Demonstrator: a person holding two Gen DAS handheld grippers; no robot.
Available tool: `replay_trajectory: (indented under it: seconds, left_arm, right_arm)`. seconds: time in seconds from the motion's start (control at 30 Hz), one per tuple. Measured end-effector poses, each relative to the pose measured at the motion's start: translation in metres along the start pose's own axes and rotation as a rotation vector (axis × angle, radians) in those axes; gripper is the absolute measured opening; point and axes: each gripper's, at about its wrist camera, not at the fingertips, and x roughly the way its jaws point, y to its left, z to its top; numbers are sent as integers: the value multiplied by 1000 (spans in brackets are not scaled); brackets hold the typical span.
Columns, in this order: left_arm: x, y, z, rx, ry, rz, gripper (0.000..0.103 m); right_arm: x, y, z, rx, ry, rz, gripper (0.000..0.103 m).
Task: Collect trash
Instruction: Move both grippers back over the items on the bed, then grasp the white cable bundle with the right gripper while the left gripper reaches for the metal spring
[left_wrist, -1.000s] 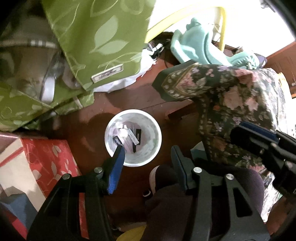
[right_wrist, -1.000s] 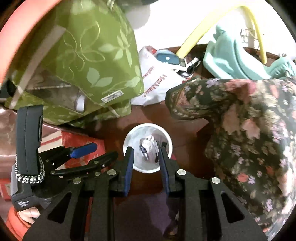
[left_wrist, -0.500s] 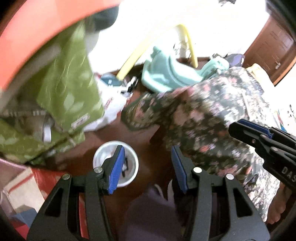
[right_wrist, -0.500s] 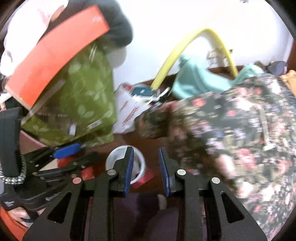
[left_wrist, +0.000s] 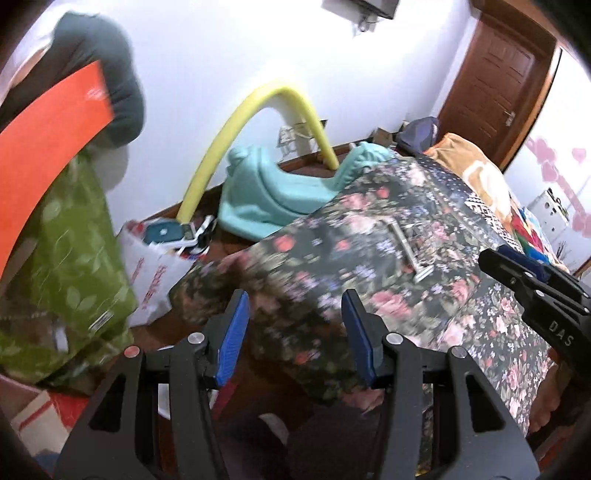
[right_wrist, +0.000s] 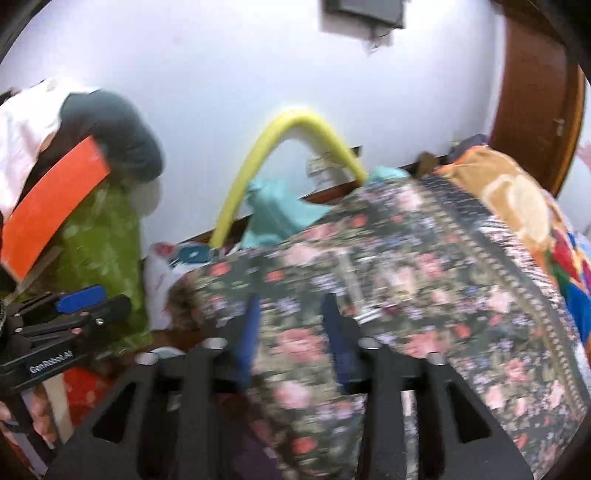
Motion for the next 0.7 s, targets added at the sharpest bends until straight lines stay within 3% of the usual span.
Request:
replay_trajectory:
  seconds: [0.03, 0.13, 0.23, 0.33, 0.47, 0.7]
  left_arm:
    - [4, -8, 3, 12, 0, -1, 51]
    - [21, -31, 13, 39, 21, -30, 51]
    - [45, -52, 23, 46, 58, -56, 52]
    - [65, -66, 30, 45, 80, -48, 64]
    - [97, -79, 39, 27, 111, -54, 68]
    - [140, -81, 46, 33, 167, -59, 68]
  right_arm:
    - [-2, -9, 1, 5, -13, -12, 62]
    - [0, -38, 2, 20, -30, -60, 84]
    - [10, -64, 2, 33, -1, -62, 84]
    - [27, -89, 4, 69, 38, -63, 84]
    - [50, -117, 4, 129, 71, -50, 84]
    - [119, -144, 8, 258, 188, 95, 84]
